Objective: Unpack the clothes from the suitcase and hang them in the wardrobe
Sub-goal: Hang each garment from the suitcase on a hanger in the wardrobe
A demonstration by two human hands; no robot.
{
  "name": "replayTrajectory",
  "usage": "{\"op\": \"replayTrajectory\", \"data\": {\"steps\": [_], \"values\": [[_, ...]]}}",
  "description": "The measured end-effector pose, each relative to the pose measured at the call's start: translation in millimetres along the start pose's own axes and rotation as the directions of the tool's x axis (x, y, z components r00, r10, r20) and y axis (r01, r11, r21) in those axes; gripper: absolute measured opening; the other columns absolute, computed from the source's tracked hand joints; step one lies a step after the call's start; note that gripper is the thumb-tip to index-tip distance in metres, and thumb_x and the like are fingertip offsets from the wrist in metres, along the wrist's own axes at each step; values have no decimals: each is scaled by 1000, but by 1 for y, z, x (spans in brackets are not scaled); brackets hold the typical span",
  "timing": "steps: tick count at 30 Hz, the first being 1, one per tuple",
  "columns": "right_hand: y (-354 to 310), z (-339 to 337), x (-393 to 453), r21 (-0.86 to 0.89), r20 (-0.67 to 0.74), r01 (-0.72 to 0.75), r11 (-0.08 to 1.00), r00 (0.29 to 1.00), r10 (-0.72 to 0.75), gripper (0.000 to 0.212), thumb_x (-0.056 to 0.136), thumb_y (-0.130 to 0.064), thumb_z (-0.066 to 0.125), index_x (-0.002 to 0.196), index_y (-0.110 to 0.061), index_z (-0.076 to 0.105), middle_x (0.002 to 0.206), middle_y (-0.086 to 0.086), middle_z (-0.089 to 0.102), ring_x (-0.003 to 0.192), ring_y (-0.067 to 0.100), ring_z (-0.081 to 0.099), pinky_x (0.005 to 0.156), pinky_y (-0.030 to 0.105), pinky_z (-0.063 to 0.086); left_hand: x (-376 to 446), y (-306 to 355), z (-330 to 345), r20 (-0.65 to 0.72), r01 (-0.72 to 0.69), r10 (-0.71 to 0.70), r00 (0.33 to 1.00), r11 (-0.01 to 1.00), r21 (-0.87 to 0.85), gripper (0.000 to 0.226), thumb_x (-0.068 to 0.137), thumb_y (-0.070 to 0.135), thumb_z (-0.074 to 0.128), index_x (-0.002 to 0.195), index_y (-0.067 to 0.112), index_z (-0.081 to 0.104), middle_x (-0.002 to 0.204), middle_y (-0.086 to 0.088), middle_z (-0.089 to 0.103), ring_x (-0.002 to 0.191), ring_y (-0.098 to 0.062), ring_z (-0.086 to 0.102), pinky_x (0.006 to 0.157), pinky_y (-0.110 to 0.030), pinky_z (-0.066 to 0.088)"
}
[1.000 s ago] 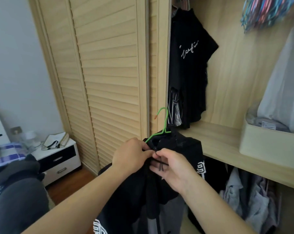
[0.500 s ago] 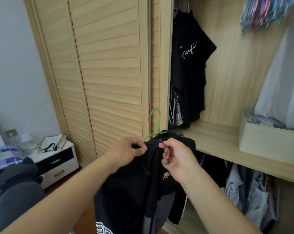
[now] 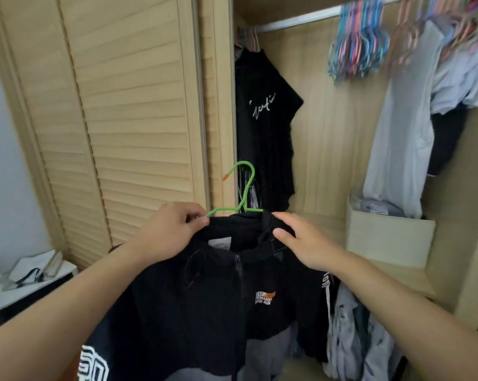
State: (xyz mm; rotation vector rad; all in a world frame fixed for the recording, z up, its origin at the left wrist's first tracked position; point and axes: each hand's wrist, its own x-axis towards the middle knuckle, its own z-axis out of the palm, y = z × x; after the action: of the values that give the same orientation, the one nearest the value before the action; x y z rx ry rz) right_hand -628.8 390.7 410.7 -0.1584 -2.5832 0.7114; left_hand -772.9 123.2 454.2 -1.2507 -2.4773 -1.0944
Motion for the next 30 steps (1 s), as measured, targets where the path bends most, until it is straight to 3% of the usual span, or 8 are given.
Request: {"op": "replayTrajectory", "data": {"steps": [4, 9, 11, 14, 17, 21, 26, 30], "values": [[7, -37, 4, 116, -79, 92, 989, 993, -84, 28, 105, -28, 48, 92, -9, 65, 79, -8, 65, 75, 8, 58, 74, 25, 43, 15, 9, 4, -185, -312, 468, 864, 787, 532, 20, 97, 30, 58, 92, 20, 74, 108, 4, 56, 92, -23, 55, 75, -47, 52], [19, -105, 2, 25, -50, 67, 997, 997, -66, 39, 104, -33, 47, 74, -8, 50, 64, -2, 44, 62, 6, 43, 64, 31, 35, 37, 28, 7, 37, -545, 576, 817, 749, 378, 25, 103, 30, 45, 93, 15, 63, 127, 2, 52, 98, -17, 56, 84, -38, 52], [31, -126, 4, -56, -13, 5, 998, 1000, -6, 36, 105, -40, 42, 79, -21, 58, 74, -13, 54, 72, 9, 53, 75, 33, 41, 48, 39, 16, 67, -559, 574, 816, 754, 345, 26, 103, 33, 42, 91, 17, 59, 133, 5, 49, 99, -15, 58, 87, -34, 50], [43, -147, -2, -150, 158, -117, 982, 977, 141, 49, 103, -58, 21, 147, -45, 39, 146, -24, 41, 134, -5, 38, 112, 25, 29, 67, 57, 38, -31, -445, 466, 884, 862, 242, 18, 105, 23, 48, 87, 26, 52, 134, 19, 43, 95, -15, 60, 87, -35, 47], [49, -168, -18, -16, 318, -135, 991, 939, 134, 31, 104, -54, 29, 129, -53, 48, 126, -38, 54, 105, -28, 48, 85, -1, 37, 93, 64, 56, -177, -408, 446, 878, 888, 215, 18, 104, 20, 49, 87, 26, 51, 129, 17, 46, 101, -19, 60, 89, -41, 49], [65, -204, -35, -20, 376, -107, 994, 920, 107, 21, 103, -39, 51, 114, -28, 65, 114, -12, 71, 108, 6, 67, 98, 33, 53, 139, 73, 70, -208, -433, 480, 852, 870, 235, 18, 106, 30, 41, 92, 27, 51, 122, 14, 50, 95, -14, 58, 85, -37, 50], [52, -249, -44, 331, 213, -49, 942, 977, -24, 54, 99, -22, 60, 137, -58, 44, 132, -40, 52, 120, -19, 49, 90, 9, 47, 204, 103, 73, -239, -464, 514, 824, 854, 236, 21, 106, 33, 36, 98, 20, 50, 98, 5, 50, 83, -18, 52, 79, -46, 49], [36, -278, -41, 414, 200, -50, 909, 979, -38, 42, 90, -20, 67, 126, -40, 67, 134, -19, 62, 124, 3, 59, 102, 26, 48, 250, 141, 72, -246, -516, 557, 793, 829, 215, 17, 106, 26, 44, 95, 17, 54, 94, 3, 50, 82, -19, 51, 80, -48, 48]]}}
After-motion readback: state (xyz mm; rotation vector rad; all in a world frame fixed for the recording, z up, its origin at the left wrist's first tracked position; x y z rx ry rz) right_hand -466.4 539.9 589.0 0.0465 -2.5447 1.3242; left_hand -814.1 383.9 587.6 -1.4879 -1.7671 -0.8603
